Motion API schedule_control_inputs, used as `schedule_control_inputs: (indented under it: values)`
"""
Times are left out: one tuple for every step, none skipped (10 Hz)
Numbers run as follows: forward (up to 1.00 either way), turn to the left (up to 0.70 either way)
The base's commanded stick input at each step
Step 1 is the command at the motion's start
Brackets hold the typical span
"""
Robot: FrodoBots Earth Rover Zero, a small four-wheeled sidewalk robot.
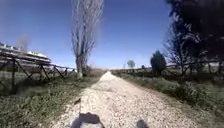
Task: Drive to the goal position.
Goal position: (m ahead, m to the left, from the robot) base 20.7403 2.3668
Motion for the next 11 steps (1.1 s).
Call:
schedule_control_inputs:
  values:
    - [0.5,0.0]
    - [0.5,0.0]
    - [0.5,0.0]
    - [0.5,0.0]
    - [0.5,0.0]
    - [0.5,0.0]
    - [0.5,0.0]
    - [0.5,0.0]
    - [0.5,0.0]
    - [0.5,0.0]
    - [0.5,0.0]
